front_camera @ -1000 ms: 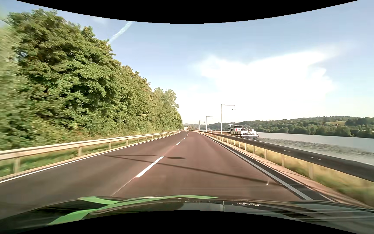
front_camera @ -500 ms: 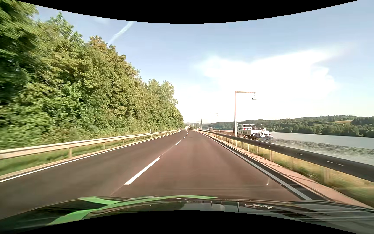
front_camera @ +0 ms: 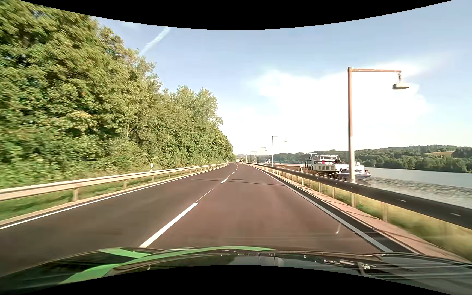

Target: Follow the waypoints while adhering to traffic rules and regulations

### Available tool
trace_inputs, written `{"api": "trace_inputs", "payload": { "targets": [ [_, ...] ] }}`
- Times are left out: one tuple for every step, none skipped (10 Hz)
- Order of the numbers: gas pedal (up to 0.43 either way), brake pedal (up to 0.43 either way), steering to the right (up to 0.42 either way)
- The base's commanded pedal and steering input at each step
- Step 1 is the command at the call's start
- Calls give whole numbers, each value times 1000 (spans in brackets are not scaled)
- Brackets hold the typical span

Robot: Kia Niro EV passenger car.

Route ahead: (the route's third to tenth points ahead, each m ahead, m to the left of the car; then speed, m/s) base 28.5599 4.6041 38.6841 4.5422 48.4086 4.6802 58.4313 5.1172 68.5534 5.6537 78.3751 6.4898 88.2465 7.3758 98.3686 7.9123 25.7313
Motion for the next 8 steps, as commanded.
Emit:
{"api": "trace_inputs", "payload": {
  "targets": [
    [260, 0, -6],
    [268, 0, -6],
    [280, 0, -6],
    [280, 0, -6],
    [280, 0, -5],
    [280, 0, -5],
    [280, 0, -5],
    [280, 0, -5]
  ]
}}
